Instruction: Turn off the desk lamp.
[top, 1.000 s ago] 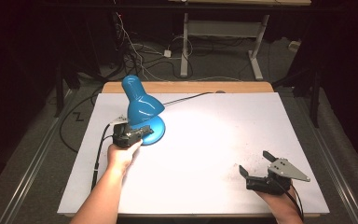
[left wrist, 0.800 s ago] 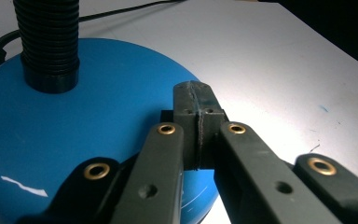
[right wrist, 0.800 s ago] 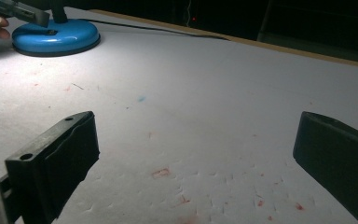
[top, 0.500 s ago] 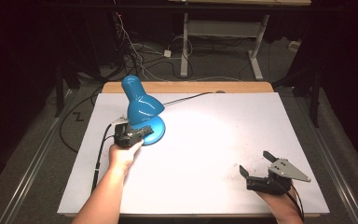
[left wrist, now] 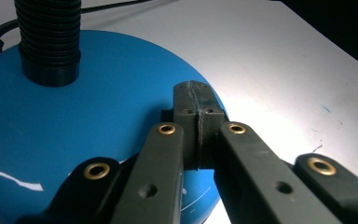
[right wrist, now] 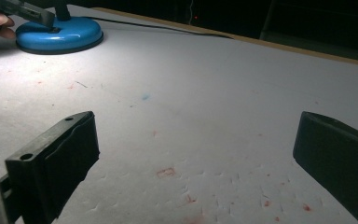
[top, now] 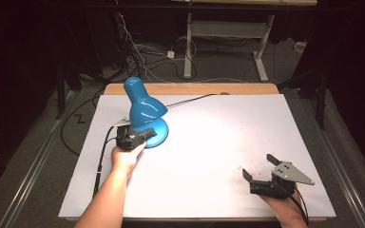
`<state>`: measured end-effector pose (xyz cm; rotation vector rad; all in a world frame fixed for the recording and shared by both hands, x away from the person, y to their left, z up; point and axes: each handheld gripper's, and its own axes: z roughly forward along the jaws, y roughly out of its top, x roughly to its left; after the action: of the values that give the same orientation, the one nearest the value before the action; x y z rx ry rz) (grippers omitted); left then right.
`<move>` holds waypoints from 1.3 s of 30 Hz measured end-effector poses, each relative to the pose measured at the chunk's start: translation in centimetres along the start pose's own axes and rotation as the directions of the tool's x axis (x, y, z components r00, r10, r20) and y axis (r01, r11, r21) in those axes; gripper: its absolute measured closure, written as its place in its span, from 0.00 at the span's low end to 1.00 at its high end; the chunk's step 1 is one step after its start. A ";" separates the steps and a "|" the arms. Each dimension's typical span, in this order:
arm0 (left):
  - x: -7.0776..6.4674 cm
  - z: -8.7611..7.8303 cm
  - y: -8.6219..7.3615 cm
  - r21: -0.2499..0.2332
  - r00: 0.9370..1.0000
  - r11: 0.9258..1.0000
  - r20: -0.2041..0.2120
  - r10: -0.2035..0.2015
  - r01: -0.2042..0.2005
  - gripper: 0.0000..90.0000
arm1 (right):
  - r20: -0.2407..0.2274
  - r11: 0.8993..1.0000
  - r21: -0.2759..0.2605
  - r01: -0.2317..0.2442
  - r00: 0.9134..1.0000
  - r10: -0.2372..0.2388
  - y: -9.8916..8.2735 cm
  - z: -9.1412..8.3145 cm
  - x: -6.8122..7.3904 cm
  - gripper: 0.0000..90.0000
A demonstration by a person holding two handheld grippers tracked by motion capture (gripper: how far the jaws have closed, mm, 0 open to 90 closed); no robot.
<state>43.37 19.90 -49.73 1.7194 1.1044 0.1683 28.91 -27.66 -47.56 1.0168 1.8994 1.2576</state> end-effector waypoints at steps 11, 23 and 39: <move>-0.1 0.2 0.0 0.009 0.999 1.000 -0.032 -0.006 0.007 0.98 | -0.004 1.000 0.001 -0.006 1.000 0.006 0.0 0.1 0.1 0.01; -0.1 0.0 0.1 0.004 0.999 1.000 -0.033 -0.016 0.016 0.98 | 0.002 1.000 -0.001 -0.016 1.000 0.016 0.0 -0.1 -0.1 0.01; -1.4 -2.9 -0.6 0.028 0.997 0.999 -0.060 0.044 -0.043 0.98 | 0.019 1.000 -0.019 -0.021 1.000 0.021 0.2 -0.6 -0.6 0.01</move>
<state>40.54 20.82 -48.41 1.7733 1.1183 0.2350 28.78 -28.34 -47.11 1.0383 1.8635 1.2706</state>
